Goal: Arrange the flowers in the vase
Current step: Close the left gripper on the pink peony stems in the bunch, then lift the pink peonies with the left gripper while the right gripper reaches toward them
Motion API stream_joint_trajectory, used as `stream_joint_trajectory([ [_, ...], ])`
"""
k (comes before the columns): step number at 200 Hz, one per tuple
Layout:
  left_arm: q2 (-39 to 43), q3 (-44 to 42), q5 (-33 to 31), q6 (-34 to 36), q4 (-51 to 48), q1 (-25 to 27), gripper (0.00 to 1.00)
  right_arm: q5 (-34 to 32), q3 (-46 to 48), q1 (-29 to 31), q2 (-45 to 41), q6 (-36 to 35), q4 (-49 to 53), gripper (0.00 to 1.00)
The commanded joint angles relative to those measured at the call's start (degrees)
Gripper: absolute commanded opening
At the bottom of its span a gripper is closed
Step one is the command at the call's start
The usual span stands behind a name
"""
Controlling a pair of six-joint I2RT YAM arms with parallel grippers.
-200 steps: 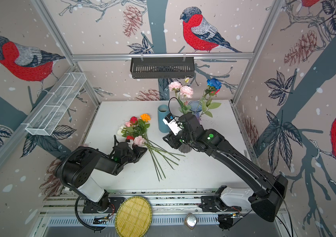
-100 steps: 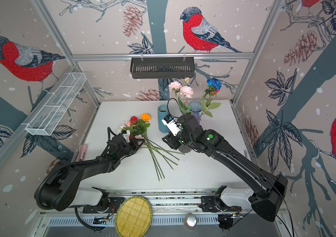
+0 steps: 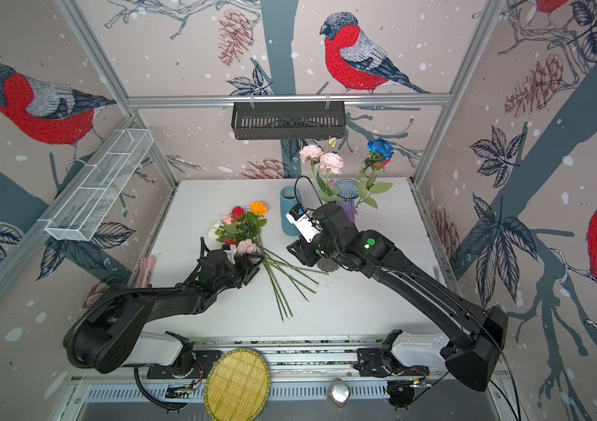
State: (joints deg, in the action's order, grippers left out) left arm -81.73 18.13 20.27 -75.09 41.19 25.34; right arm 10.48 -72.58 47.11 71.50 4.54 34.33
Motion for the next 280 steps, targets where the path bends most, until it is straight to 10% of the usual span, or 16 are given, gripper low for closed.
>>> stream_joint_trajectory([
  [1,-2.3,0.1,-3.7,-4.5,8.3,0.3,0.52,-0.2,0.0,0.1,0.0,-0.5,-0.6,0.55],
  [101,-18.6,-2.5,-4.0,-9.2,25.1,-2.8,0.42,-1.2,0.2,0.1,-0.4,-1.6,0.4,0.55],
  [150,-23.1,-4.2,-1.9,-9.8,34.8,-5.1,0.09,-1.5,-0.2,0.1,-0.4,-1.9,1.2,0.54],
  [280,7.9,7.4,1.9,13.8,3.6,-6.4,0.0,-5.0,-0.2,2.5,-1.6,-1.8,0.9,0.53],
])
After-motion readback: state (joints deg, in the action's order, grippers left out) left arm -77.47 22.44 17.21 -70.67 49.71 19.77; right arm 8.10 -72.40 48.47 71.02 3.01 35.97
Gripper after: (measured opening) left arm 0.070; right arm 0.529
